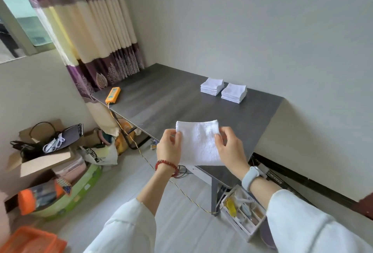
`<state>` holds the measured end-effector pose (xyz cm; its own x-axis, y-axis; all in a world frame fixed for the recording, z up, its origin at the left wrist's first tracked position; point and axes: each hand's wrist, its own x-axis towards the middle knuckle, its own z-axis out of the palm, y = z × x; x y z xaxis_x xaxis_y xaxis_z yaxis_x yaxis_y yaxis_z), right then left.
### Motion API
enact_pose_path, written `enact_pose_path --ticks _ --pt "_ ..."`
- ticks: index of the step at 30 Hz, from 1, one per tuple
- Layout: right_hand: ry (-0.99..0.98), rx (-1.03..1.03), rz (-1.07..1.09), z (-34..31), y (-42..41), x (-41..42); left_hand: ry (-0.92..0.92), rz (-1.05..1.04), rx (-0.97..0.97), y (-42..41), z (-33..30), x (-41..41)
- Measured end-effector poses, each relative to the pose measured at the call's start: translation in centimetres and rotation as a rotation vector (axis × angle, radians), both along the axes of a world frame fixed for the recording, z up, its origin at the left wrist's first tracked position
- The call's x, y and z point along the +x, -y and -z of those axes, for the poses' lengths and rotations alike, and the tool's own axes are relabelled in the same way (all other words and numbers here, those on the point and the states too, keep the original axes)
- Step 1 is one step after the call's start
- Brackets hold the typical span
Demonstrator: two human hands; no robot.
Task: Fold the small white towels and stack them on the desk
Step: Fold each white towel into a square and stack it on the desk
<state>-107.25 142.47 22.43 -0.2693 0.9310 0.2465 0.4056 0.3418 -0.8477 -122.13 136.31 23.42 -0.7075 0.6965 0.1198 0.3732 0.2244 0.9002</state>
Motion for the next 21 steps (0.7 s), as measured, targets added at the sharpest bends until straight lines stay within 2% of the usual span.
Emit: enact_pose_path --ticks 10,14,21 --pt "0.011 -0.116 0.185 2.2 -17.8 -16.9 0.065 0.219 -0.087 -20.8 2.8 -17.9" --pt "0.019 -0.167 0.251 2.0 -22.6 -19.1 0.059 0.319 -0.146 -28.2 3.5 -20.7" --pt "0.063 -0.246 0.377 4.3 -33.3 -19.4 0.098 0.462 -0.214 -40.4 5.9 -20.9"
